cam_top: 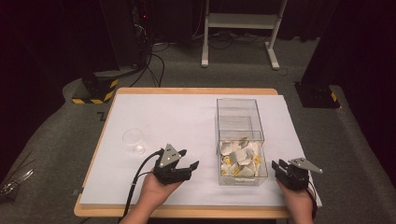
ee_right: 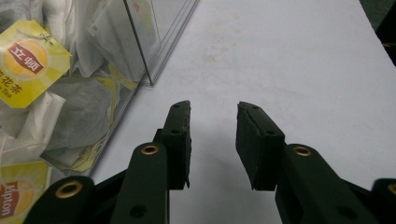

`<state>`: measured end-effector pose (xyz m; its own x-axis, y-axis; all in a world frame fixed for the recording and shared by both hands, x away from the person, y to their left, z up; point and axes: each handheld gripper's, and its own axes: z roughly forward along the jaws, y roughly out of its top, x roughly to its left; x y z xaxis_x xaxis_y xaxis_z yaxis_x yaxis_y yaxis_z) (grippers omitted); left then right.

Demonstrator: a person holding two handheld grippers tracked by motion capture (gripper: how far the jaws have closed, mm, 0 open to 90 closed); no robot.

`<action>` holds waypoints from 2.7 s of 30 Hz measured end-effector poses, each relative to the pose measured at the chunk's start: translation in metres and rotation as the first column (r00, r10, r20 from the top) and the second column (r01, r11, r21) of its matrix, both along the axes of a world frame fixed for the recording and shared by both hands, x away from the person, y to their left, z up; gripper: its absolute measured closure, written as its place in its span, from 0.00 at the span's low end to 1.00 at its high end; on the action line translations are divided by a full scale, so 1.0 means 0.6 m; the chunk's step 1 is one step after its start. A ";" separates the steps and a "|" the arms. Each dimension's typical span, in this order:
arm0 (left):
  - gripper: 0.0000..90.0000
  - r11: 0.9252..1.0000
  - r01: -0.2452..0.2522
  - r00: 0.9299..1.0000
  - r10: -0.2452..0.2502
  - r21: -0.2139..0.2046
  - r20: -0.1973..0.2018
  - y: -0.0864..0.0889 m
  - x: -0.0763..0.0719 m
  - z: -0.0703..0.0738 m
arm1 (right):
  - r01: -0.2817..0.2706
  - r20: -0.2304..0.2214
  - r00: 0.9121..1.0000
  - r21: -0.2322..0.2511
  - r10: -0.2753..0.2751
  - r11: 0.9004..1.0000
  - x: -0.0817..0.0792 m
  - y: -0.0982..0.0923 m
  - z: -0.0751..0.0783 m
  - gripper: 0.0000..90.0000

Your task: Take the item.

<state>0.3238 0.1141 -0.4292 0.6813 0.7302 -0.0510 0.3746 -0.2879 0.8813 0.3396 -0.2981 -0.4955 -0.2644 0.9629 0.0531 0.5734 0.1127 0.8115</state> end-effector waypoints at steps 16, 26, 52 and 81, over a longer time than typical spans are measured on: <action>0.43 0.997 0.044 0.999 -0.044 -0.062 0.001 -0.060 0.016 0.019 | -0.003 -0.010 1.000 0.000 0.003 1.000 0.001 -0.001 -0.002 0.73; 0.44 0.996 0.080 0.997 -0.080 -0.040 0.010 -0.083 0.032 0.032 | -0.007 -0.012 1.000 -0.003 0.006 1.000 0.002 -0.001 -0.003 0.73; 0.45 0.988 0.142 0.990 -0.141 -0.060 0.022 -0.166 0.057 0.059 | -0.004 -0.011 1.000 0.000 0.004 1.000 0.001 -0.001 -0.002 0.72; 0.55 0.985 0.166 0.986 -0.164 0.053 -0.028 -0.256 0.063 0.029 | -0.006 -0.008 1.000 0.003 0.006 1.000 0.000 -0.002 -0.003 0.72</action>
<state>0.3618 -0.0392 -0.4121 0.7918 0.6099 -0.0310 0.3381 -0.3956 0.8539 0.3395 -0.2992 -0.4972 -0.2698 0.9611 0.0585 0.5790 0.1134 0.8074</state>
